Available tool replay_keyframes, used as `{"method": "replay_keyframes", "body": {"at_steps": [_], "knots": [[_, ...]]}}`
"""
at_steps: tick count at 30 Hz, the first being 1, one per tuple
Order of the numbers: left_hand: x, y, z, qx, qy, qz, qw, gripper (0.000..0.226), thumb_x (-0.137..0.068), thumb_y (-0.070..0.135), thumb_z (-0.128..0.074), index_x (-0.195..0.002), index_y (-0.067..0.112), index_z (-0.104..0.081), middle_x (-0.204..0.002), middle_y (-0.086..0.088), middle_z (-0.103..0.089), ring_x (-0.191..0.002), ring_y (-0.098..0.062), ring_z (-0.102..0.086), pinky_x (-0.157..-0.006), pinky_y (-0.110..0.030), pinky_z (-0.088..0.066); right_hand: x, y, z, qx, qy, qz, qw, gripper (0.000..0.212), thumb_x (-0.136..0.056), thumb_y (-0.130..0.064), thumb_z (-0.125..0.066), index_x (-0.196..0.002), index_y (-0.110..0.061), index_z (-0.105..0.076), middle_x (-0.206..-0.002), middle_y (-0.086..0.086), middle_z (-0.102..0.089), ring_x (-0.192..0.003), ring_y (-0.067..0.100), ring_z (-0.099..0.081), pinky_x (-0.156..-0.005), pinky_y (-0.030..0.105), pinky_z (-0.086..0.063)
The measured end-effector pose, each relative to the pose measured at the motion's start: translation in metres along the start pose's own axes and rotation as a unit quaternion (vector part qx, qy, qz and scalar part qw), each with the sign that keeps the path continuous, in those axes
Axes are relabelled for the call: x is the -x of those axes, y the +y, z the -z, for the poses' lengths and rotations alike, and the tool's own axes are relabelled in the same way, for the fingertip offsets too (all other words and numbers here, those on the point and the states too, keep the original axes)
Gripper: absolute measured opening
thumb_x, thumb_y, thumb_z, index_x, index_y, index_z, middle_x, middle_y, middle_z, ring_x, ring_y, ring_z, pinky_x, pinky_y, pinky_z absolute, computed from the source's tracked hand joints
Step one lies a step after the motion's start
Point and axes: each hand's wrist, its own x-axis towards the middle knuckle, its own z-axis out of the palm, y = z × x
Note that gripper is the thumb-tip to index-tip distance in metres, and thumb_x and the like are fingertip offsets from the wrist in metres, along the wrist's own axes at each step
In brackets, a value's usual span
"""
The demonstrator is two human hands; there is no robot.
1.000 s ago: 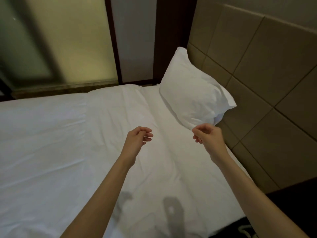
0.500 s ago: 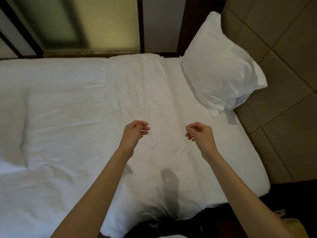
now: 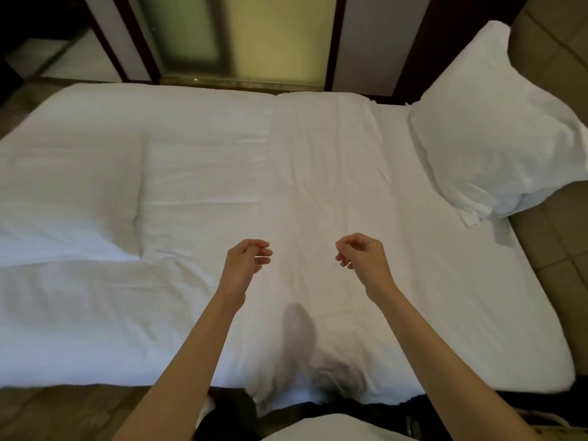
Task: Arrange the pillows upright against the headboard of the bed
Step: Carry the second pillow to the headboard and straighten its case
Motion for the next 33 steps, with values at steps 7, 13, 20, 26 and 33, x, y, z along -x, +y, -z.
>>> {"method": "replay_keyframes", "body": {"at_steps": [7,13,20,26,33], "knots": [[-0.003,-0.019,0.165,0.024,0.034,-0.005,0.999,0.029,-0.089,0.007,-0.04,-0.083,0.017,-0.067,-0.08,-0.001,-0.068,-0.072,-0.014,-0.063,-0.07,-0.023,-0.046,0.043,-0.016,-0.145,-0.01,-0.018,0.004,1.0,0.013,-0.082,-0.004,-0.061,-0.074,-0.011,-0.067,-0.062,0.004,-0.064,-0.05,0.009,-0.055,-0.053,0.02,-0.042],[0.006,-0.038,0.28,0.042,0.083,0.028,0.995,0.03,-0.089,0.004,-0.039,-0.083,0.015,-0.066,-0.079,-0.003,-0.066,-0.072,-0.016,-0.061,-0.071,-0.023,-0.045,0.077,-0.023,-0.246,-0.024,-0.044,-0.027,0.998,0.012,-0.082,-0.004,-0.062,-0.074,-0.011,-0.067,-0.059,0.002,-0.065,-0.049,0.009,-0.056,-0.056,0.024,-0.042],[-0.005,-0.04,0.343,0.058,0.112,0.043,0.991,0.03,-0.09,0.002,-0.038,-0.085,0.012,-0.065,-0.079,-0.004,-0.065,-0.072,-0.016,-0.061,-0.075,-0.024,-0.047,0.082,-0.035,-0.309,-0.025,-0.065,-0.041,0.997,0.011,-0.082,-0.003,-0.063,-0.076,-0.011,-0.068,-0.063,0.004,-0.065,-0.052,0.011,-0.057,-0.056,0.024,-0.043],[-0.031,-0.033,0.363,0.047,0.123,0.043,0.99,0.03,-0.088,0.003,-0.038,-0.084,0.015,-0.066,-0.078,-0.002,-0.067,-0.073,-0.015,-0.062,-0.072,-0.023,-0.046,0.057,-0.045,-0.343,-0.025,-0.08,-0.037,0.996,0.011,-0.083,-0.003,-0.062,-0.077,-0.01,-0.068,-0.064,0.002,-0.066,-0.052,0.009,-0.058,-0.056,0.022,-0.044],[-0.069,-0.023,0.384,0.062,0.156,0.041,0.985,0.03,-0.089,0.004,-0.039,-0.083,0.016,-0.066,-0.079,-0.002,-0.067,-0.073,-0.016,-0.062,-0.074,-0.024,-0.046,0.013,-0.059,-0.38,-0.017,-0.115,-0.047,0.992,0.011,-0.083,-0.003,-0.061,-0.078,-0.01,-0.068,-0.067,0.004,-0.066,-0.056,0.012,-0.058,-0.059,0.023,-0.044]]}}
